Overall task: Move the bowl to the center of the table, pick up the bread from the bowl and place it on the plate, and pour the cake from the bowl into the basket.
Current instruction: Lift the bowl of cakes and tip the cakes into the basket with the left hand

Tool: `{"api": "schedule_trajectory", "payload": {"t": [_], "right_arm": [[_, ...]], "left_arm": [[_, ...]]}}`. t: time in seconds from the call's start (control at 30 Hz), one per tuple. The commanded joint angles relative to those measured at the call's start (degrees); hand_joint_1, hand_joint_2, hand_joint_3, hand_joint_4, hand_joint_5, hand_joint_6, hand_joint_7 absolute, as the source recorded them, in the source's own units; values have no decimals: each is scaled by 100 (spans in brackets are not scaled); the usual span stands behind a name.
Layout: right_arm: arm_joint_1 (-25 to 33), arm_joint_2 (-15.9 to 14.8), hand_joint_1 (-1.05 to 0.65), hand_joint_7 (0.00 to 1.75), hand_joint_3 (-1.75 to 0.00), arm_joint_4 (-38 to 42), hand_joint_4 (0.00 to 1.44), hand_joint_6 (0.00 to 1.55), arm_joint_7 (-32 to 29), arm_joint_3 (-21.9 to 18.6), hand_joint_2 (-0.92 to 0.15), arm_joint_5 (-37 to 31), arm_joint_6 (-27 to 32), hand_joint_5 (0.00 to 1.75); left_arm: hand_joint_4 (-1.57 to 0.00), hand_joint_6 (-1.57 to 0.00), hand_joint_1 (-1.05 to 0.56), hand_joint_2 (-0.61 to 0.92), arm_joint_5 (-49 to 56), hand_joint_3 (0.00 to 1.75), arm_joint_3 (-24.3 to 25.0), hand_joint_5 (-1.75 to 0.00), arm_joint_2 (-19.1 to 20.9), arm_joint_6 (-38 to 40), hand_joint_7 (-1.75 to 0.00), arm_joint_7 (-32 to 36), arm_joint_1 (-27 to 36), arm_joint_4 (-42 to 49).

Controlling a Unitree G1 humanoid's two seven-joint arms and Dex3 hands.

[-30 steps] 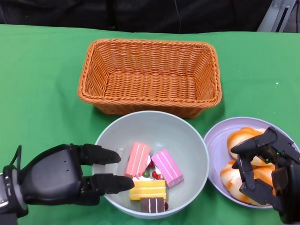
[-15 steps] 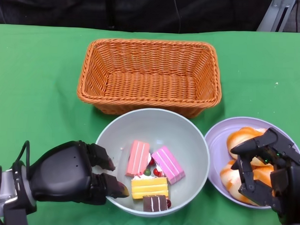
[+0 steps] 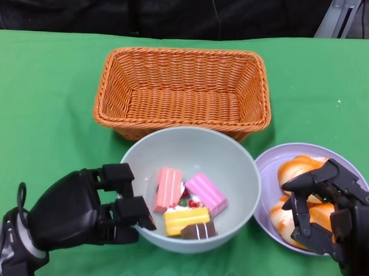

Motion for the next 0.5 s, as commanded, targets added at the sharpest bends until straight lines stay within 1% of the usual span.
{"api": "schedule_trajectory", "payload": {"t": [0.03, 0.13, 0.23, 0.33, 0.4, 0.5], "right_arm": [[-10, -16, 0, 128, -109, 50, 76, 71, 9, -8, -56, 56, -116, 156], [-35, 0, -1, 127, -106, 101, 75, 71, -11, -21, -57, 53, -171, 156], [-17, 37, -2, 126, -106, 76, 76, 72, -108, -48, -57, -49, -118, 155], [-35, 18, -1, 126, -106, 108, 76, 72, -81, -46, -57, -24, -140, 154], [-51, -3, -1, 126, -107, 133, 76, 71, -51, -46, -57, 2, -163, 154], [-57, -19, -2, 126, -106, 135, 75, 71, -48, -55, -57, -17, -147, 155]], "left_arm": [[-58, -45, -4, 92, -181, 44, 168, -153, 4, -167, -157, 411, -33, 102], [-57, -43, -3, 92, -236, 50, 232, -155, 14, -375, -161, 531, -49, 159], [-58, -48, -4, 90, -218, 57, 290, -149, 54, -506, -153, 583, -57, 159], [-60, -49, -5, 86, -216, 61, 357, -141, 117, -624, -147, 610, -41, 92], [-61, -50, -7, 84, -267, 62, 438, -139, 180, -724, -145, 567, -10, -5], [-62, -51, -8, 85, -409, 63, 612, -140, 269, -944, -146, 392, 60, -172]]}}
